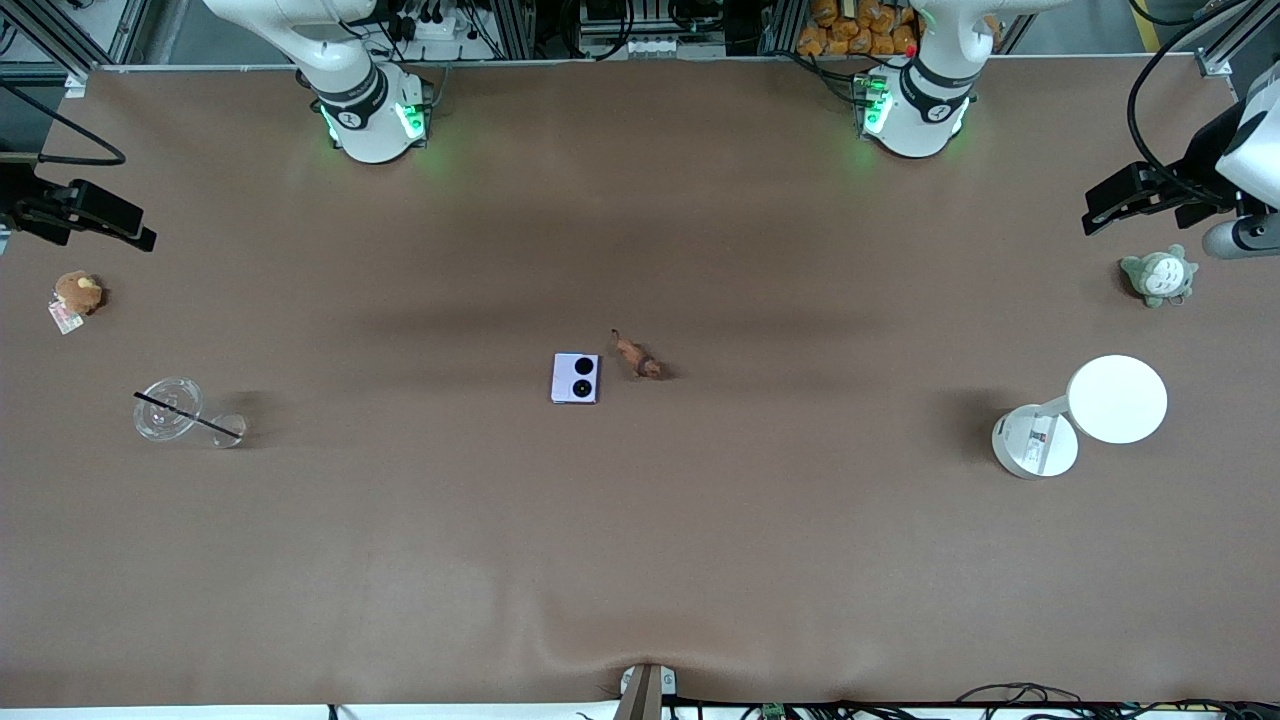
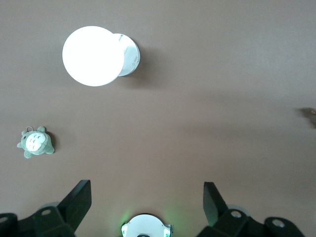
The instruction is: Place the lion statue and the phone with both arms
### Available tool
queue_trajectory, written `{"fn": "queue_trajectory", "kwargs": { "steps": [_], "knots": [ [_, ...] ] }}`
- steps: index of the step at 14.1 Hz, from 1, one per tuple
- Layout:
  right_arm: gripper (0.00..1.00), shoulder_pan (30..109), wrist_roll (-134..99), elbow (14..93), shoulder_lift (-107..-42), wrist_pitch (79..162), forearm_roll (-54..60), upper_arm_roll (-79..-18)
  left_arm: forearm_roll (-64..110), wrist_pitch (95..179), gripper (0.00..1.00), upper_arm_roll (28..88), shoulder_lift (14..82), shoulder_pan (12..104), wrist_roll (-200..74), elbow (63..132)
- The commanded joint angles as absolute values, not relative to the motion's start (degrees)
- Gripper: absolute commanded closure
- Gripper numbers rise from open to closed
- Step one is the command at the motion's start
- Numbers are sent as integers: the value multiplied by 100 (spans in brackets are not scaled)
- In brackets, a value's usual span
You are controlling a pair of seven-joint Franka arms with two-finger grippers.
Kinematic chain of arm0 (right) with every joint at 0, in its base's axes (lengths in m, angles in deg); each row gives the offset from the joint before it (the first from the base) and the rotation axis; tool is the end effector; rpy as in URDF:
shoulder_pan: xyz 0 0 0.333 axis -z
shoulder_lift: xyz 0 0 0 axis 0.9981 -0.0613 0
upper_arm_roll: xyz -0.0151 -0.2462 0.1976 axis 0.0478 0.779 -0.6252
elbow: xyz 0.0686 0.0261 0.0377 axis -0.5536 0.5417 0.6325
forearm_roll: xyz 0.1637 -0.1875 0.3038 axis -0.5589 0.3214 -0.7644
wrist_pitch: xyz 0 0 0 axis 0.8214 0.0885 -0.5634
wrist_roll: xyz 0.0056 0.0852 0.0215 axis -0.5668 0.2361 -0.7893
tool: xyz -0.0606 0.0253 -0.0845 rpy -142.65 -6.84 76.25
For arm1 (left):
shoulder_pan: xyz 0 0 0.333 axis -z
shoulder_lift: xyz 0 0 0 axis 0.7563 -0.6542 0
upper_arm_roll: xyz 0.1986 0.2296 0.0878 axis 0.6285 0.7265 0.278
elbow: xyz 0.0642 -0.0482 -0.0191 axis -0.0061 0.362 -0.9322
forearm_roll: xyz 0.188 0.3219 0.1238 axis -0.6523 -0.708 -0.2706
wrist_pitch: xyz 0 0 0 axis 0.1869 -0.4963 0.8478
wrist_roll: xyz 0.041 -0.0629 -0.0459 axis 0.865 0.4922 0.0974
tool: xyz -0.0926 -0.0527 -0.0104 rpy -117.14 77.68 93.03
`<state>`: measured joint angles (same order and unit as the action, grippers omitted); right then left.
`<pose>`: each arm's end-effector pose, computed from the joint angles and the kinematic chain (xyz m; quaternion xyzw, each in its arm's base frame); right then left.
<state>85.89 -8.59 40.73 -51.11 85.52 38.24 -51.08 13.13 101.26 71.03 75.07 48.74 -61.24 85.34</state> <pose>0.5357 -0.0190 0.6435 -0.9973 0.0513 0.0488 0.0170 0.5302 -0.0418 0.6464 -0.9986 -0.0319 0.0405 0.0115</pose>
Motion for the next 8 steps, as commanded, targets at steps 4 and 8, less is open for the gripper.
{"fn": "queue_trajectory", "kwargs": {
  "steps": [4,8],
  "knots": [
    [0,8578,-786,4042,-5095,8562,3903,-5107,1302,10088,0,7102,7448,4852,-6238,8444],
    [0,8569,-786,4033,-5095,8579,3902,-5107,1302,10088,0,7102,7430,4852,-6230,8436]
  ]
}}
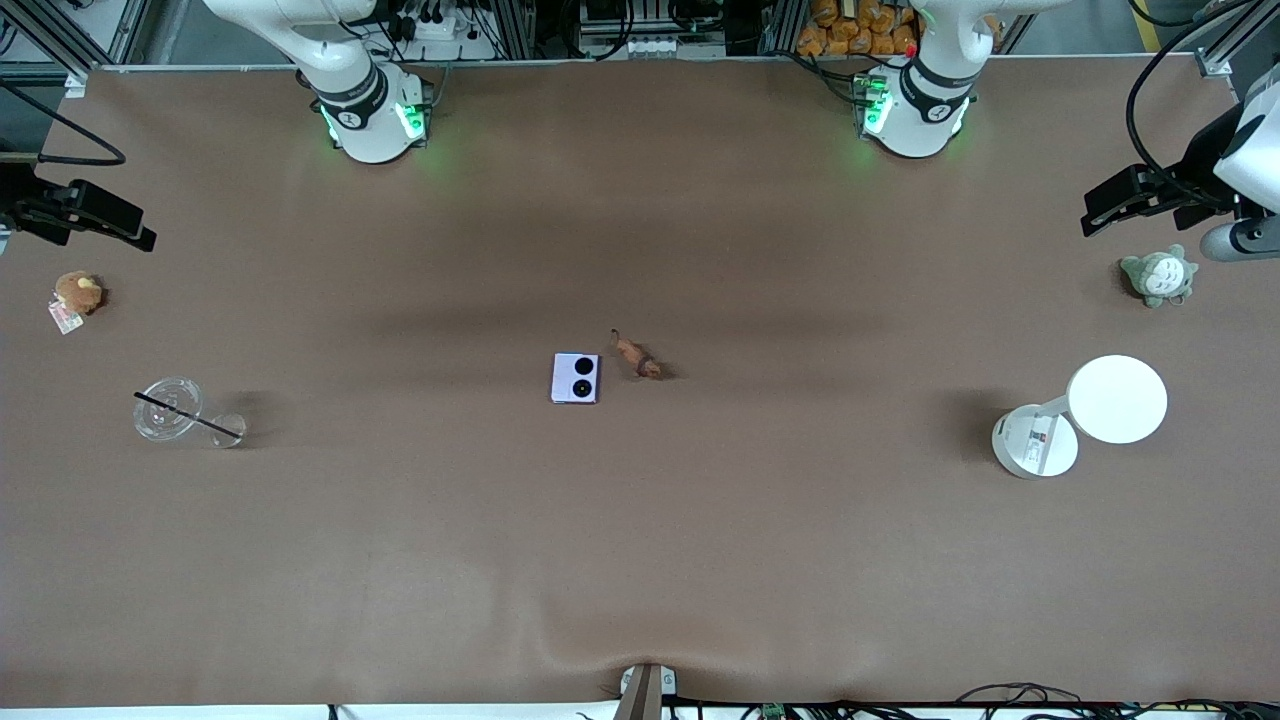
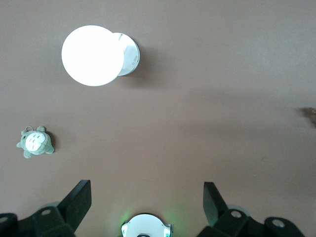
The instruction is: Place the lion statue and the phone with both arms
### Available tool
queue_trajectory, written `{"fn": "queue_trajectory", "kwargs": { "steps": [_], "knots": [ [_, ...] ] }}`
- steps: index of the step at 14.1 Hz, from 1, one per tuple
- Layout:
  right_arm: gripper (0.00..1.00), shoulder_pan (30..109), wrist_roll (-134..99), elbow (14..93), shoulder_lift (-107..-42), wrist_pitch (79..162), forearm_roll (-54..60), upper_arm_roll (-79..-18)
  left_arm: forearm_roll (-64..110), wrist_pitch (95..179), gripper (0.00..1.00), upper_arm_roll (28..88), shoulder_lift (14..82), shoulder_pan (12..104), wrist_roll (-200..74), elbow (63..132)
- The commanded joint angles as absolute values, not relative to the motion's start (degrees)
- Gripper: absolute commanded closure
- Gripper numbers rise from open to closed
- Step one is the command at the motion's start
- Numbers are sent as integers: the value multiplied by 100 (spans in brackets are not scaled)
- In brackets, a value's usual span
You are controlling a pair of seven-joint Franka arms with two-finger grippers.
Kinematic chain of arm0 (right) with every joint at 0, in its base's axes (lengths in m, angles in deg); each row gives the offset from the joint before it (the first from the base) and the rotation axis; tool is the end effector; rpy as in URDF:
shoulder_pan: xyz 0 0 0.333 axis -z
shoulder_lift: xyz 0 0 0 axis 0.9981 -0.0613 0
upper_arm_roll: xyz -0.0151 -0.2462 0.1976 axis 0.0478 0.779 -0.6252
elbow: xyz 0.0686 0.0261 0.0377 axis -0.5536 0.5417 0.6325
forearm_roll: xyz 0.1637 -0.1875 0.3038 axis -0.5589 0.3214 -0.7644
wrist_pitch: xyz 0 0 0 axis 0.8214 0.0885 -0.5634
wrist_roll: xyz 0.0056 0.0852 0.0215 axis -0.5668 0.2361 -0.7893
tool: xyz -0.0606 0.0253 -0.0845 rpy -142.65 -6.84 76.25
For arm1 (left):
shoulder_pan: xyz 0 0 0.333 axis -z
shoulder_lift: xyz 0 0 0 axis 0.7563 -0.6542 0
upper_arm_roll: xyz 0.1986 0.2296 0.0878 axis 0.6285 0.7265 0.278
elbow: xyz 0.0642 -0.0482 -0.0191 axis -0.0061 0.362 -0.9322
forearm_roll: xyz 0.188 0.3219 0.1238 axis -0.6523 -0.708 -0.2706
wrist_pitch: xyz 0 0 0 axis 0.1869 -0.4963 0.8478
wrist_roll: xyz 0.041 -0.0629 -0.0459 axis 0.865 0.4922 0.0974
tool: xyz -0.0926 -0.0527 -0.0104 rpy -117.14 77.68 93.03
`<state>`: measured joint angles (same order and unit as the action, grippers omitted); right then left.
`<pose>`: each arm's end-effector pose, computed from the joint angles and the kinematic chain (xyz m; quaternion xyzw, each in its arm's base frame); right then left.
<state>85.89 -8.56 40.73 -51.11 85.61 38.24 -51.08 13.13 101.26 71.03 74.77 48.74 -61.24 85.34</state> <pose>0.5358 -0.0191 0.6436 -0.9974 0.0515 0.0480 0.0170 0.5319 -0.0418 0.6436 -0.9985 -0.0318 0.0431 0.0116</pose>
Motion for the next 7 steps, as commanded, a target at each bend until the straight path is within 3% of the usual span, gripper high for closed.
{"fn": "queue_trajectory", "kwargs": {
  "steps": [1,7],
  "knots": [
    [0,8578,-786,4033,-5112,8597,3911,-5107,1302,10088,0,7102,7421,4852,-6230,8435],
    [0,8605,-786,3998,-5139,8667,3859,-5107,1302,10105,0,7093,7334,4870,-6221,8435]
  ]
}}
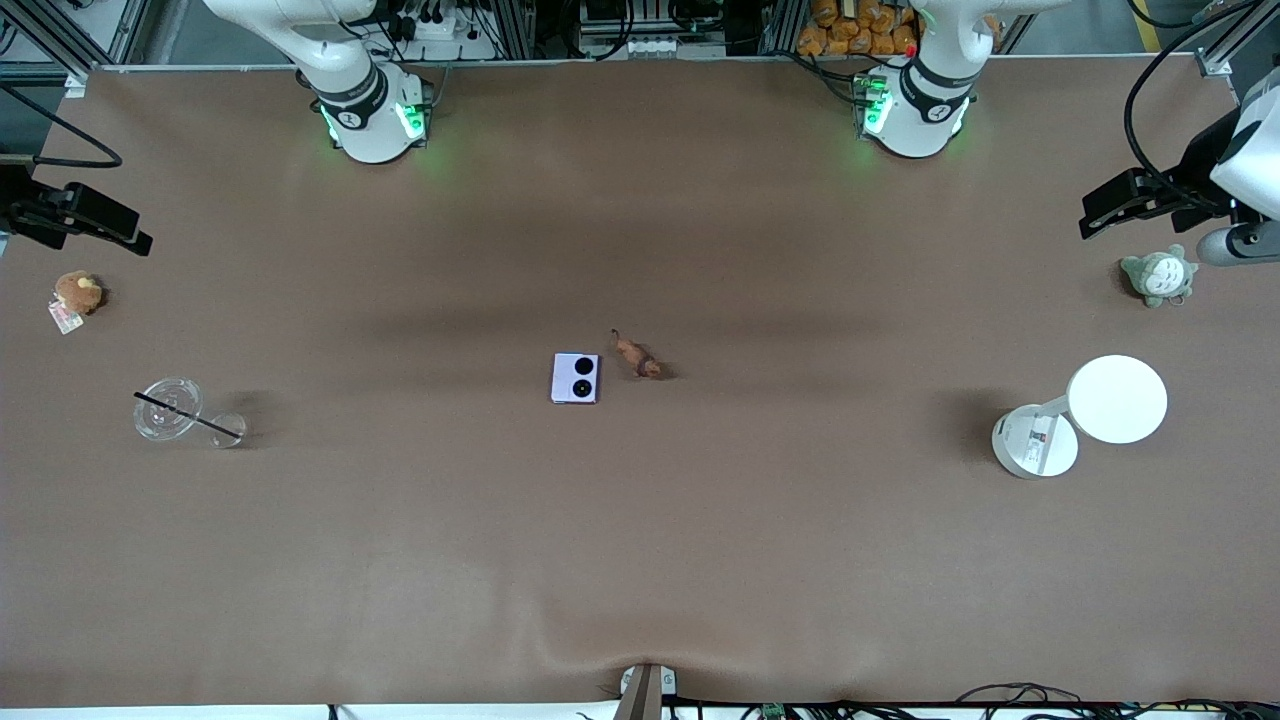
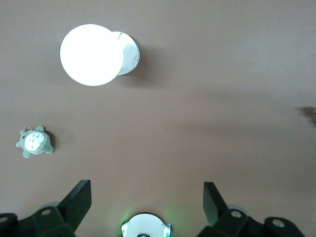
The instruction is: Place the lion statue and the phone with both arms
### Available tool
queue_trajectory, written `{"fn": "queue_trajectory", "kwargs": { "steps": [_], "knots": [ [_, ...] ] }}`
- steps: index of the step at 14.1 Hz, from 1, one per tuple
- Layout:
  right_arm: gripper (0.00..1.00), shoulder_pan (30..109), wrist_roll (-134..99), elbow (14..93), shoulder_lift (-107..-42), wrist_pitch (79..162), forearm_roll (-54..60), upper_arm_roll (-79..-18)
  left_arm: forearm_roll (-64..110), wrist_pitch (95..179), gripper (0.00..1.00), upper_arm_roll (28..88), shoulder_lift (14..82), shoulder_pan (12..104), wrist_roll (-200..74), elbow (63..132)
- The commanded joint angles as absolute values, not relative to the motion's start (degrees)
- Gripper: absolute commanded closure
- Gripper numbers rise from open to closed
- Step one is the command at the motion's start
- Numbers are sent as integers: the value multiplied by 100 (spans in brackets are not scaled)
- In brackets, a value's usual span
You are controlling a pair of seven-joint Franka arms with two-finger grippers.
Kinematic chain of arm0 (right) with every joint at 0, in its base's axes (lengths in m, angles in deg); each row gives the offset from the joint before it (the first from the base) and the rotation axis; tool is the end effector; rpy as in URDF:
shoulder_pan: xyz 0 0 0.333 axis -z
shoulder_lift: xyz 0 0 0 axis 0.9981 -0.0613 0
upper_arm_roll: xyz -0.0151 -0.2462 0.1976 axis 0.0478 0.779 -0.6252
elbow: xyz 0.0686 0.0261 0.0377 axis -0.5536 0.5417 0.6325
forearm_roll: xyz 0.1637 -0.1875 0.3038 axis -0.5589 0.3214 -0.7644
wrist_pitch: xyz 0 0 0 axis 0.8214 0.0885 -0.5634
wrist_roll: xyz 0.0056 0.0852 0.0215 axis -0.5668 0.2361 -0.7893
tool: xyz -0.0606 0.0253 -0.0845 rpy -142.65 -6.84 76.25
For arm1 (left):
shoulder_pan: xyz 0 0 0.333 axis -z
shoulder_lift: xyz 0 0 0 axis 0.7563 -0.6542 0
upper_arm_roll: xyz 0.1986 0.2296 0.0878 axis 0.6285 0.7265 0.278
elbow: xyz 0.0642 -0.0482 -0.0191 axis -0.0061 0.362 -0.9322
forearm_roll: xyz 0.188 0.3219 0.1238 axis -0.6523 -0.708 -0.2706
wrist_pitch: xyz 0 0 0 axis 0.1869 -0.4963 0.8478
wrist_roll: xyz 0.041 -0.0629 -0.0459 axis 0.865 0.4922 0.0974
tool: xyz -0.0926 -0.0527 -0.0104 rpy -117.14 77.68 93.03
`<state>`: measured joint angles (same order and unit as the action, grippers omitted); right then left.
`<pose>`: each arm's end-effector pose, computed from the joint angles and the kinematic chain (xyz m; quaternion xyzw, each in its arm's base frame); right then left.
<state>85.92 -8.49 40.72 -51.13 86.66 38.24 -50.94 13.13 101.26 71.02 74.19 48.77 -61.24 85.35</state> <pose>0.5380 -0.0208 0.6449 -0.9976 0.0538 0.0389 0.0172 0.5350 -0.0422 0.6382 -0.9983 -0.0314 0.0482 0.0117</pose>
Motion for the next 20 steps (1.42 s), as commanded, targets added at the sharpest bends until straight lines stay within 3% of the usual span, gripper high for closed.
{"fn": "queue_trajectory", "kwargs": {
  "steps": [1,20],
  "knots": [
    [0,8605,-777,3998,-5139,8667,3850,-5107,1302,10105,0,7093,7333,4870,-6221,8435],
    [0,8570,-777,3981,-5262,8764,3841,-5107,1373,10562,0,7032,6789,5124,-6054,8444]
  ]
}}
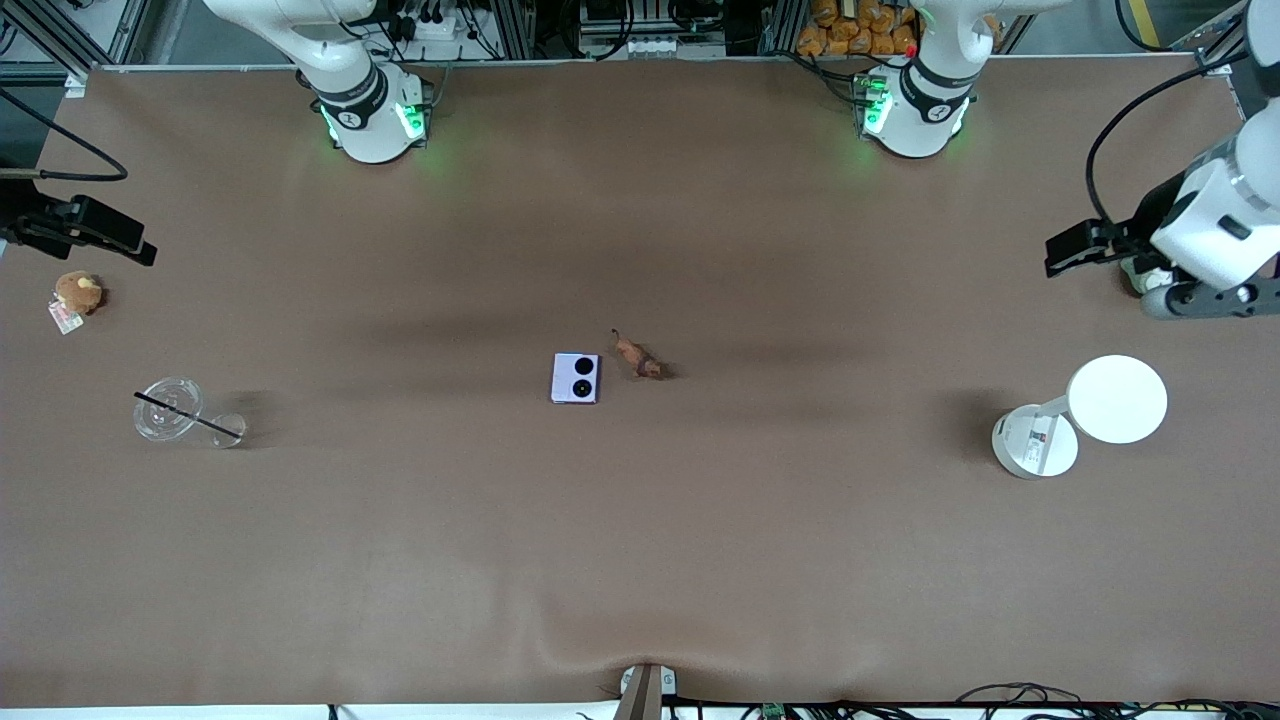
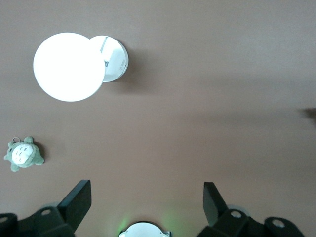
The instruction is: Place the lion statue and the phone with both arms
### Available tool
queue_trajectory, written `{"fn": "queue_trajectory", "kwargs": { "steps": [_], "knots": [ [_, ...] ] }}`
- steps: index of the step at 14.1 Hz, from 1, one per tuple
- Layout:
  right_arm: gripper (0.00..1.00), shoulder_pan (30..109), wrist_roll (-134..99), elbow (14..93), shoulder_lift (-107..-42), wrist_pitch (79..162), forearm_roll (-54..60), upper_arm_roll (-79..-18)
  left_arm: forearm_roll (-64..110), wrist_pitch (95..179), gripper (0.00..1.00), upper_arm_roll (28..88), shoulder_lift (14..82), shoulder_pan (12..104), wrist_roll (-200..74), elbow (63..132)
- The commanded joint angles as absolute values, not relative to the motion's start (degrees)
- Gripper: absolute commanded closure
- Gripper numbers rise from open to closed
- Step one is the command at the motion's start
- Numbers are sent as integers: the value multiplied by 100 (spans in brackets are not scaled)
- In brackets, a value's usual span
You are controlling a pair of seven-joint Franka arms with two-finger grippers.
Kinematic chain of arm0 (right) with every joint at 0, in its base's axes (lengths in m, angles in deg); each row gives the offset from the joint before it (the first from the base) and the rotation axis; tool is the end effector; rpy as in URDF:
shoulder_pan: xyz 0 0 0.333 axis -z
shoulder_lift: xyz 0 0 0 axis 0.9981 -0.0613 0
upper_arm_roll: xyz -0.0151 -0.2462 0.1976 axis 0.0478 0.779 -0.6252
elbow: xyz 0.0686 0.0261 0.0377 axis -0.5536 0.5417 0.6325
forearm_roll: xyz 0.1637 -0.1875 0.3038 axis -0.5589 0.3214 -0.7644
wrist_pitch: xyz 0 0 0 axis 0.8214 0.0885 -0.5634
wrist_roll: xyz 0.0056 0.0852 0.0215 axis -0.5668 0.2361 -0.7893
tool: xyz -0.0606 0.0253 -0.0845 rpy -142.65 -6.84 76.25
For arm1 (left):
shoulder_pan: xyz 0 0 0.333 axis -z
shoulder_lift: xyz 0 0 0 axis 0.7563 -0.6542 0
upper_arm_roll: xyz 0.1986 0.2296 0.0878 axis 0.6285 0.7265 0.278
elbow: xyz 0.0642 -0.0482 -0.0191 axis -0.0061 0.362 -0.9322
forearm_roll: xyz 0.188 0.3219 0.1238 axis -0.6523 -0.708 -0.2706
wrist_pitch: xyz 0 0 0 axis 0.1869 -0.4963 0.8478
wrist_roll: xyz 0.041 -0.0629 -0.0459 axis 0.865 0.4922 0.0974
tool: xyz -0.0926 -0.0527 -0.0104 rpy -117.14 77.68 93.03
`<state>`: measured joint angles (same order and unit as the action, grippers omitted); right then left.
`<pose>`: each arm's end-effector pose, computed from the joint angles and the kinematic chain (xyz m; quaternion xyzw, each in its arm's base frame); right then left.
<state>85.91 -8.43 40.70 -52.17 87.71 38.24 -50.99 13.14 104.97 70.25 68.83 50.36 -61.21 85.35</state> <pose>0.5457 -0.0203 0.6367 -0.9976 0.0542 0.0387 0.0167 0.5666 -0.0657 0.5915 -0.9979 -0.0105 0.0626 0.0099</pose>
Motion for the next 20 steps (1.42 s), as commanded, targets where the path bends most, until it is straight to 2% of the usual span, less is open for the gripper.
{"fn": "queue_trajectory", "kwargs": {
  "steps": [1,10,20],
  "knots": [
    [0,8570,-777,3981,-5262,8764,3832,-5115,1373,10606,0,7023,6745,5142,-6028,8453],
    [0,8578,-786,3963,-5279,8782,3823,-5116,1381,11063,0,7023,6385,5809,-5045,8453],
    [0,8534,-777,3954,-5438,8975,3797,-5116,1373,12056,0,7032,5541,6873,-3348,8427]
  ]
}}
